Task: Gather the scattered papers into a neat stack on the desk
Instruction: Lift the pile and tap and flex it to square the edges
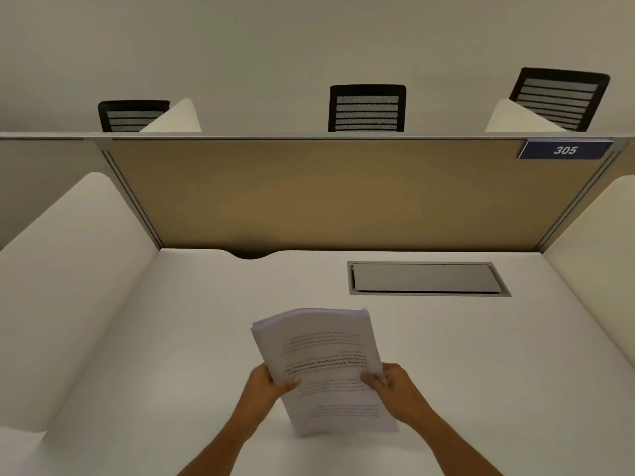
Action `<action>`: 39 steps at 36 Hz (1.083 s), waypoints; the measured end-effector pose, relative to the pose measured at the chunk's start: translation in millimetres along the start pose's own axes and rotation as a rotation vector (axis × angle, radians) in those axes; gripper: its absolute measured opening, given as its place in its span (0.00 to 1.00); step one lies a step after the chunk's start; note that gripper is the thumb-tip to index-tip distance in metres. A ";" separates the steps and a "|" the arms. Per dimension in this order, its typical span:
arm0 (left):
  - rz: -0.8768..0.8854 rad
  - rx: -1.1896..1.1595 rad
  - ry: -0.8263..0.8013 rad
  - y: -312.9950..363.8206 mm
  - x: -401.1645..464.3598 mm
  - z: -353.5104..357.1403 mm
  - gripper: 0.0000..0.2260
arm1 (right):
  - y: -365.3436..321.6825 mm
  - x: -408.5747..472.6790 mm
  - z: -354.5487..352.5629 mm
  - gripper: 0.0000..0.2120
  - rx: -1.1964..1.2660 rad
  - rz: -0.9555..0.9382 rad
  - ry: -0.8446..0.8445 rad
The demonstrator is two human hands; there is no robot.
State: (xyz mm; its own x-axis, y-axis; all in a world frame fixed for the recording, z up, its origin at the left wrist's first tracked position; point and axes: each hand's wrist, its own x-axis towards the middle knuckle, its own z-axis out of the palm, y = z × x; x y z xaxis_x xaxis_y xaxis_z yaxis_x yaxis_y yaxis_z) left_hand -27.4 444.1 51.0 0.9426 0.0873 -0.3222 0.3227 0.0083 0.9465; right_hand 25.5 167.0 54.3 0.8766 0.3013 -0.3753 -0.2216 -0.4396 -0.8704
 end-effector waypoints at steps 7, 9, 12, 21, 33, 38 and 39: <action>0.349 0.415 0.223 70.9 19.5 -26.9 0.60 | -50.2 6.9 -29.0 0.10 -0.435 -0.098 -0.089; 0.472 0.615 0.140 89.1 22.2 -28.4 0.56 | -65.2 7.2 -32.8 0.10 -0.561 -0.133 -0.126; 0.510 0.694 -0.109 106.8 24.4 -23.8 0.41 | -83.0 6.0 -32.6 0.11 -0.657 -0.184 -0.158; 0.160 0.457 -0.040 85.5 15.8 -7.5 0.05 | -101.7 -5.2 -38.6 0.07 -0.578 -0.224 -0.130; 0.006 0.188 0.085 52.9 -5.7 -8.7 0.16 | -39.0 -23.0 -91.9 0.12 -0.041 -0.079 -0.232; -0.026 0.108 0.061 49.6 -6.6 -10.0 0.18 | -4.6 -24.1 -85.2 0.24 0.341 -0.052 -0.121; -0.024 0.089 0.049 50.1 -6.3 -10.0 0.19 | 0.0 -24.1 -82.4 0.26 0.407 -0.031 -0.107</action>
State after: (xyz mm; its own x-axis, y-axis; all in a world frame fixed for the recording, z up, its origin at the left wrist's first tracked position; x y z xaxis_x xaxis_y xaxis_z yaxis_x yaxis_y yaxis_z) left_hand -18.0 453.9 100.7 0.9298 0.1371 -0.3416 0.3539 -0.0773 0.9321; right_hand 39.6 90.0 89.6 0.8411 0.4045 -0.3592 -0.3653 -0.0651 -0.9286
